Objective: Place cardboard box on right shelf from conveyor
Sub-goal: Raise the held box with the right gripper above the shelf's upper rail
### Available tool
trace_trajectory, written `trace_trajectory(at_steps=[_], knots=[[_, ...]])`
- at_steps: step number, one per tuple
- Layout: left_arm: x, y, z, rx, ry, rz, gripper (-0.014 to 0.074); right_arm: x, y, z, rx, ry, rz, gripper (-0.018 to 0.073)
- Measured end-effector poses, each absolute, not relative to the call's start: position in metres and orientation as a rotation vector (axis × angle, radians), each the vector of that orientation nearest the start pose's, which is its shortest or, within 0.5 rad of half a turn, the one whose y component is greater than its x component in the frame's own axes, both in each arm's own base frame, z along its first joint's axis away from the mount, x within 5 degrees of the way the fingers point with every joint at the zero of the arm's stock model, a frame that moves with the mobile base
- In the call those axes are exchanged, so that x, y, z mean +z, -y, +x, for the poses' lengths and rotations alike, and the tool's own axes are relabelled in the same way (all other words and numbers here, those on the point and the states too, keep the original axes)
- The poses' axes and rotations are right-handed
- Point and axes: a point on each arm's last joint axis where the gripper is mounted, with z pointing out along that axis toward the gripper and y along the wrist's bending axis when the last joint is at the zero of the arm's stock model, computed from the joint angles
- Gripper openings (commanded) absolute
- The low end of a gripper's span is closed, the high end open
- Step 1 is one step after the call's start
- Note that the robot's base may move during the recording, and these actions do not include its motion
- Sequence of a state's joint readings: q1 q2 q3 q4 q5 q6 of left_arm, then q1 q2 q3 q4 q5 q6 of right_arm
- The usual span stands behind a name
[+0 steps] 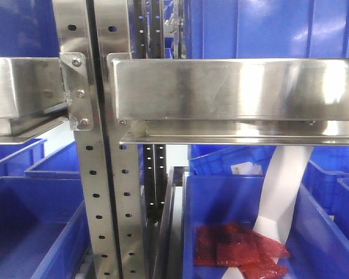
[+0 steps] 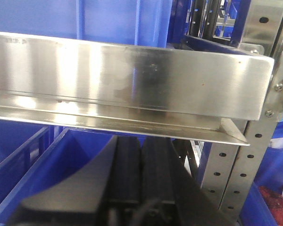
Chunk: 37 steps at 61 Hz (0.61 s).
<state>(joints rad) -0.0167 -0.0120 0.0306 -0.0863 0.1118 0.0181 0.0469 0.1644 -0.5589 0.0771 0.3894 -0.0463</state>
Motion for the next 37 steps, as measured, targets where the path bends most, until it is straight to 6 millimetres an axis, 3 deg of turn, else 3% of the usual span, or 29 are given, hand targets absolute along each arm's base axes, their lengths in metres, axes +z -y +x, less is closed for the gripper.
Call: trace_trajectory(at_steps=[13,21,28,37], knots=[[0.193,0.002,0.057,-0.073,-1.614,-0.034,-0.0119,0.359,-0.004,0.031,0.077,-1.428,-0.036,0.0055],[0.193,0.002,0.057,-0.073,-1.614,-0.034,-0.0119,0.380,-0.004,0.037,0.077,-1.426,-0.037,0.0055],[0.193,0.002,0.057,-0.073,-1.614,-0.034,-0.0119,0.403,-0.005,0.054,0.078,-1.471,-0.039,0.0055],[0.193,0.002,0.057,-0.073,-1.614,-0.034,-0.0119,0.431,-0.007,0.098,0.038,-1.554,-0.080,0.0055]])
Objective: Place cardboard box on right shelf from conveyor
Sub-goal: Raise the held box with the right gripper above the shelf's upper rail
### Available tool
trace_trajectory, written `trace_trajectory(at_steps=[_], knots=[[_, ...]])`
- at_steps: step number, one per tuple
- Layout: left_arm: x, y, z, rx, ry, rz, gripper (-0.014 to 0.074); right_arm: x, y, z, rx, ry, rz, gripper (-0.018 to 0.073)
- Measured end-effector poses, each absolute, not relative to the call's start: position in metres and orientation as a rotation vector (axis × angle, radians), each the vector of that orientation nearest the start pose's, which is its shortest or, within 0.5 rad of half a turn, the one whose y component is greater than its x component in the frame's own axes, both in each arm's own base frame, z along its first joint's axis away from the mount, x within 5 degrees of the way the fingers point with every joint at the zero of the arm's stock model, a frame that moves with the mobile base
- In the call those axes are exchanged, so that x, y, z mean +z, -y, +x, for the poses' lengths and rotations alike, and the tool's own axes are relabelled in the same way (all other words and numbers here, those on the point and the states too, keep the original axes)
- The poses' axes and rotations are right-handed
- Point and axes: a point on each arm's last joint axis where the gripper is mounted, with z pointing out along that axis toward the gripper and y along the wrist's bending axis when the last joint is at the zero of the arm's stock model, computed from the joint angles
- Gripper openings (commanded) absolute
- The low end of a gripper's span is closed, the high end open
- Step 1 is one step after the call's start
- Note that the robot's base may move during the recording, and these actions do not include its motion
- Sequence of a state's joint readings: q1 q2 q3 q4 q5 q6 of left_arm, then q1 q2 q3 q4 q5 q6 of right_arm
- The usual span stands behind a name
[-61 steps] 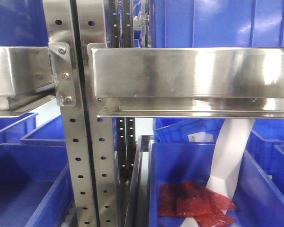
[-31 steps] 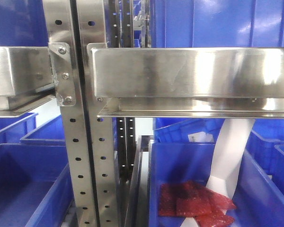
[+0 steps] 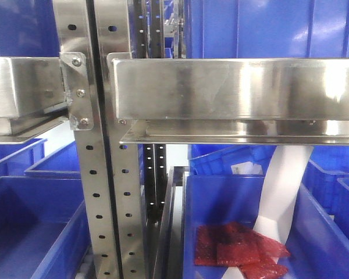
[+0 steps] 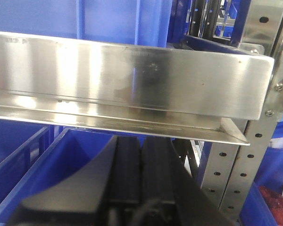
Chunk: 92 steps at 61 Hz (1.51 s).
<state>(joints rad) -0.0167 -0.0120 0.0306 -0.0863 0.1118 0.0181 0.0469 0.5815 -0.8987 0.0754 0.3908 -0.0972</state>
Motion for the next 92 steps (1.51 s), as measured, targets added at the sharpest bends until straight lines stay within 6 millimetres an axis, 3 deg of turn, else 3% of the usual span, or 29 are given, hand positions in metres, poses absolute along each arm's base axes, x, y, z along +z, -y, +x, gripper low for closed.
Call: trace_trajectory(at_steps=[7,16,32,55,69,86,92], knots=[[0.193,0.002,0.057,-0.073,-1.614,-0.034,-0.0119,0.442,-0.009,0.134,-0.081,-1.601,-0.205,0.0054],[0.193,0.002,0.057,-0.073,-1.614,-0.034,-0.0119,0.442,-0.015,0.180,-0.232,-1.646,-0.423,0.0054],[0.193,0.002,0.057,-0.073,-1.614,-0.034,-0.0119,0.419,-0.058,0.234,-0.423,-1.555,-0.966,0.0054],[0.193,0.002,0.057,-0.073,-1.614,-0.034,-0.0119,0.370,-0.103,0.273,-0.573,-1.392,-1.487,0.0054],[0.193,0.002,0.057,-0.073,-1.614,-0.034,-0.0119,0.346,-0.117,0.292,-0.565,-1.391,-1.565,0.0054],[0.193,0.002,0.057,-0.073,-1.614,-0.034,-0.0119,0.337,-0.128,0.306,-0.573,-1.352,-1.543,0.0060],[0.193,0.002,0.057,-0.073,-1.614,-0.034,-0.0119,0.337,-0.128,0.309,-0.583,-1.336,-1.525,0.0143]])
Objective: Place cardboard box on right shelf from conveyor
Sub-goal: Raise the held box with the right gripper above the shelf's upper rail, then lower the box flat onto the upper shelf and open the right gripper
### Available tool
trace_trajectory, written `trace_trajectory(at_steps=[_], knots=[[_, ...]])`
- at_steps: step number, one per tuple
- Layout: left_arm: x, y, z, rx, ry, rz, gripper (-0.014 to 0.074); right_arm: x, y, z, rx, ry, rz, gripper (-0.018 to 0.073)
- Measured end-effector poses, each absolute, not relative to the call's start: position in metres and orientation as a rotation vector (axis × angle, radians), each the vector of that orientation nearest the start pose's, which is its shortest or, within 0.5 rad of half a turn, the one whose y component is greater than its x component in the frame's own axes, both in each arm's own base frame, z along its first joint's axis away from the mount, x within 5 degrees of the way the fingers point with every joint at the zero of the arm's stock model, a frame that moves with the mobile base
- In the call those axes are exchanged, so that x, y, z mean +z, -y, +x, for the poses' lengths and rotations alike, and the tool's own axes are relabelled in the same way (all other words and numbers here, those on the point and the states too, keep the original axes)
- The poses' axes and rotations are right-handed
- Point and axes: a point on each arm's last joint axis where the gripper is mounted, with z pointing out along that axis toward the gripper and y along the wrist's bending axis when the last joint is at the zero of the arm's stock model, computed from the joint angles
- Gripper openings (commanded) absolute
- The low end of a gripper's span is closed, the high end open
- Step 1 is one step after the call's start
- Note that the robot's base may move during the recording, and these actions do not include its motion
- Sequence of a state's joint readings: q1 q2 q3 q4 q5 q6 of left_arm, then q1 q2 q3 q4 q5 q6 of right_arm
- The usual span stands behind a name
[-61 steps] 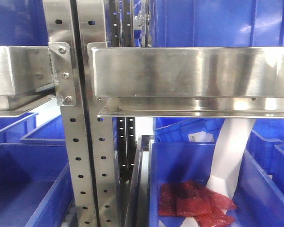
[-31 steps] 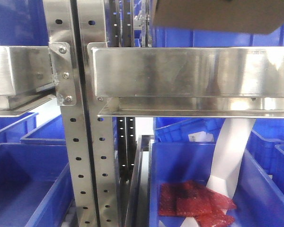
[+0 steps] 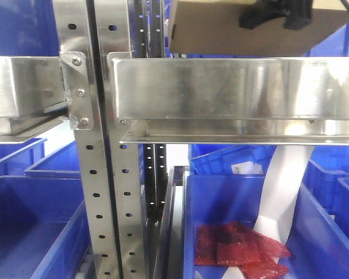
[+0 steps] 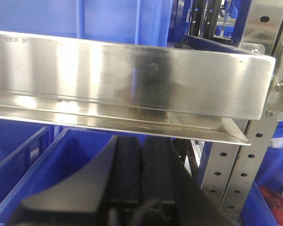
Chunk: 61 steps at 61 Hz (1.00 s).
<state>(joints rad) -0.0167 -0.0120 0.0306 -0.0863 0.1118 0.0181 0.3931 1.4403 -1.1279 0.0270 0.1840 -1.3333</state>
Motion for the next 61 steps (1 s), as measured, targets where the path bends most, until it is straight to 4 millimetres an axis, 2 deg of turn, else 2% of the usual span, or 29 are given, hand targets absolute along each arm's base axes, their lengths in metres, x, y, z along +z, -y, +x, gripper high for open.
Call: trace_trajectory(at_steps=[12,19,24,48,61], knots=[[0.193,0.002,0.057,-0.073,-1.614,-0.034,-0.0119,0.339,-0.129,0.309,-0.579,-1.333,-1.498,0.0477],[0.193,0.002,0.057,-0.073,-1.614,-0.034,-0.0119,0.340,-0.129,0.310,-0.562,-1.346,-1.467,0.0580],[0.193,0.002,0.057,-0.073,-1.614,-0.034,-0.0119,0.340,-0.129,0.311,-0.554,-1.350,-1.444,0.0603],[0.193,0.002,0.057,-0.073,-1.614,-0.034,-0.0119,0.335,-0.131,0.316,-0.550,-1.357,-1.443,0.0604],[0.193,0.002,0.057,-0.073,-1.614,-0.034,-0.0119,0.329,-0.135,0.312,-0.515,-1.394,-1.503,0.0603]])
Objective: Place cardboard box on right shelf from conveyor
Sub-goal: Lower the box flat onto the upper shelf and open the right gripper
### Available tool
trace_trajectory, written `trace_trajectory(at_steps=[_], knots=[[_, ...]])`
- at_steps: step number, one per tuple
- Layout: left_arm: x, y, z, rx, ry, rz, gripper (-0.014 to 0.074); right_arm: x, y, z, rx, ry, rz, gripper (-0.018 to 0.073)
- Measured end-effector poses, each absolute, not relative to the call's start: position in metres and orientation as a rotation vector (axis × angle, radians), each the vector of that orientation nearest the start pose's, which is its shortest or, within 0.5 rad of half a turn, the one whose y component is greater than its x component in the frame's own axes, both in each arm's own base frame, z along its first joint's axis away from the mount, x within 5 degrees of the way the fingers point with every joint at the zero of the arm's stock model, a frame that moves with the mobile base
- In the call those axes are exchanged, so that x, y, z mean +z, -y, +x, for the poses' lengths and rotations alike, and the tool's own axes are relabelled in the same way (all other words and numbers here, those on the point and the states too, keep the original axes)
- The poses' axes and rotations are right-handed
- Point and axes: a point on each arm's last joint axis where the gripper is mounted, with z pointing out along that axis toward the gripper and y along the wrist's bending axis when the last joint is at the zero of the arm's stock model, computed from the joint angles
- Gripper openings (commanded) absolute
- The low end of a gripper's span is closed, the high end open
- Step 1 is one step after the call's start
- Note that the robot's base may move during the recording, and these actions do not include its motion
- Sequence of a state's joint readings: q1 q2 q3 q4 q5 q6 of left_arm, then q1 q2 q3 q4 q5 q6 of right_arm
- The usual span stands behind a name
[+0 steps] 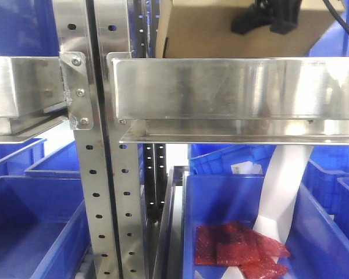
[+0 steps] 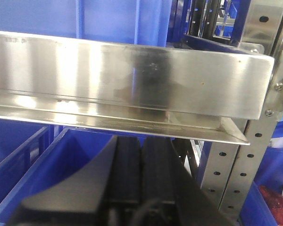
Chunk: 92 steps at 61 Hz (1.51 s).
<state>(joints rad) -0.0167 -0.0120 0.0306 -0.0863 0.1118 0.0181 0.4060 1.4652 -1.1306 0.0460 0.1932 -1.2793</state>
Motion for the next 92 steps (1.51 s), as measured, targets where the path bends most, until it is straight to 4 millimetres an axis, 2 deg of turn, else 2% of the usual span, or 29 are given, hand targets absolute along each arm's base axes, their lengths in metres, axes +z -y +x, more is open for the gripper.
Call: trace_trajectory(at_steps=[16,28,43,49,57,68,74,83,92], knots=[[0.193,0.002,0.057,-0.073,-1.614,-0.034,-0.0119,0.341,-0.131,0.294,-0.490,-1.406,-1.522,0.0603],[0.193,0.002,0.057,-0.073,-1.614,-0.034,-0.0119,0.342,-0.122,0.272,-0.476,-1.415,-1.517,0.0603],[0.193,0.002,0.057,-0.073,-1.614,-0.034,-0.0119,0.355,-0.110,0.244,-0.397,-1.439,-1.390,0.0580],[0.193,0.002,0.057,-0.073,-1.614,-0.034,-0.0119,0.363,-0.099,0.240,-0.324,-1.485,-1.223,0.0526],[0.193,0.002,0.057,-0.073,-1.614,-0.034,-0.0119,0.378,-0.078,0.238,-0.240,-1.532,-0.910,0.0395],[0.193,0.002,0.057,-0.073,-1.614,-0.034,-0.0119,0.387,-0.035,0.226,-0.144,-1.578,-0.392,0.0172],[0.193,0.002,0.057,-0.073,-1.614,-0.034,-0.0119,0.384,-0.016,0.210,-0.121,-1.584,-0.208,0.0041],[0.193,0.002,0.057,-0.073,-1.614,-0.034,-0.0119,0.372,0.001,0.184,-0.093,-1.587,-0.054,0.0053],[0.193,0.002,0.057,-0.073,-1.614,-0.034,-0.0119,0.351,0.002,0.157,-0.024,-1.596,0.014,0.0053]])
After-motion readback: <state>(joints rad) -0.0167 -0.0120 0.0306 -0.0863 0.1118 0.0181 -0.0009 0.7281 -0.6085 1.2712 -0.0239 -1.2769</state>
